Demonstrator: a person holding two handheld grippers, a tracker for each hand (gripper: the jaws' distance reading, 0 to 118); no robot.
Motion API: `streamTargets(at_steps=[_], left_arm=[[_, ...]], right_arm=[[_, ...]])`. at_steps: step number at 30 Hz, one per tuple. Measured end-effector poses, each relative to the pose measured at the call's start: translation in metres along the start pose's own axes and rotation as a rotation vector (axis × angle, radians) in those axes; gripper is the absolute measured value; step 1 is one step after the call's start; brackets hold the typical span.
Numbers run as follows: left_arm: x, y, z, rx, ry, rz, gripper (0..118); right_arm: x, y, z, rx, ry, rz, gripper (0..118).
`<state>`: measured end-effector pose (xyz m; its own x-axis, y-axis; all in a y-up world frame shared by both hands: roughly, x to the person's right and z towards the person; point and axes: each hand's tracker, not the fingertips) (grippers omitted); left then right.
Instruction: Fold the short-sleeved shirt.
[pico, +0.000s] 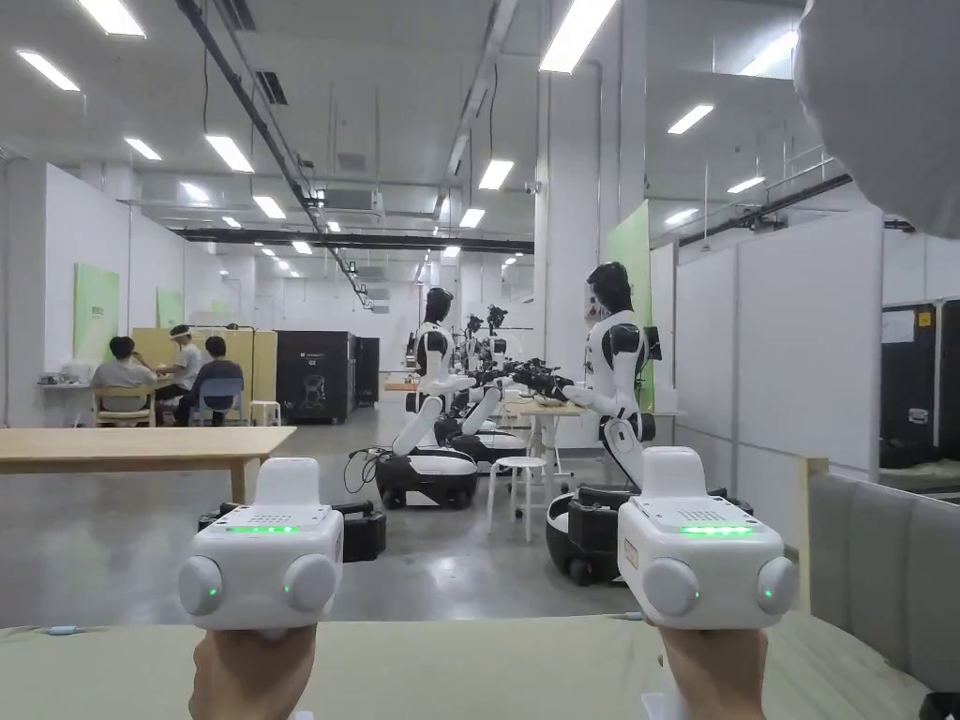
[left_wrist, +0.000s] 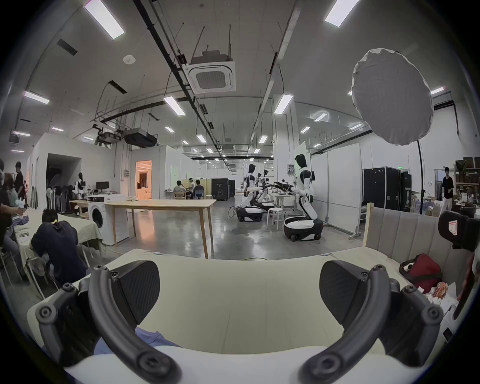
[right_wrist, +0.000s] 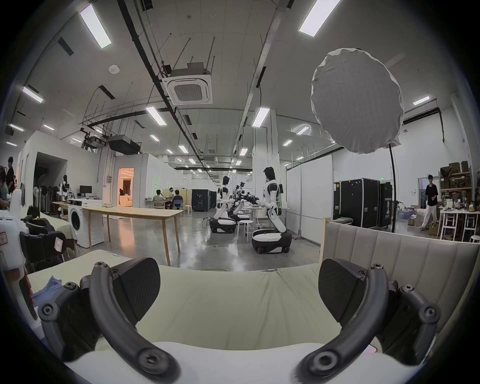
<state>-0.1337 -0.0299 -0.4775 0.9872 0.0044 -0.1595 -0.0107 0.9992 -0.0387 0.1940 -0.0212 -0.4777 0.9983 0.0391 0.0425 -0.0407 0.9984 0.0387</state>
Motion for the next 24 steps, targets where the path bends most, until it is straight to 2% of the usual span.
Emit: streamTargets(at_steps=[6,7,8,9,10,11,12,13,15,18,24], left_arm=[[-0.004,-0.002,-0.002,-0.02,-0.01,0.028,118],[-0.004,-0.002,0.0,-0.011,-0.015,0.034,114],[-0.004,-0.003,0.003,0.002,-0.017,0.03,101],[-0.003,-0.003,0.004,0.019,-0.009,0.019,58],[-0.001,-0.001,0.005,0.021,0.012,-0.006,9],[-0.001,-0.002,0.006,0.014,0.044,-0.008,0],[0.002,-0.001,0.008,0.022,0.023,-0.002,0],[0.001,0.0,0.008,0.01,-0.015,0.017,0],[0.002,0.0,0.007,0.007,-0.005,0.008,0],[0.006,-0.002,0.008,0.042,0.015,-0.038,0],[-0.011,0.004,0.01,0.03,-0.002,0.025,0]], right_arm=[[0.001,0.0,-0.001,-0.004,-0.003,0.003,118],[0.001,0.0,-0.001,-0.011,-0.003,-0.002,118],[0.002,0.0,-0.001,-0.012,-0.004,-0.006,117],[0.002,0.0,-0.001,-0.015,-0.007,-0.006,103],[0.001,0.0,-0.001,-0.015,-0.01,-0.003,71],[0.0,0.0,-0.002,-0.018,-0.026,0.007,23],[-0.001,-0.001,-0.003,-0.04,-0.072,0.032,0],[-0.001,-0.003,-0.004,-0.03,-0.088,0.033,0],[0.003,-0.006,-0.004,-0.022,-0.031,0.023,0],[0.002,-0.01,-0.003,-0.027,-0.054,0.041,0],[-0.009,-0.009,-0.005,-0.035,-0.043,0.035,0]])
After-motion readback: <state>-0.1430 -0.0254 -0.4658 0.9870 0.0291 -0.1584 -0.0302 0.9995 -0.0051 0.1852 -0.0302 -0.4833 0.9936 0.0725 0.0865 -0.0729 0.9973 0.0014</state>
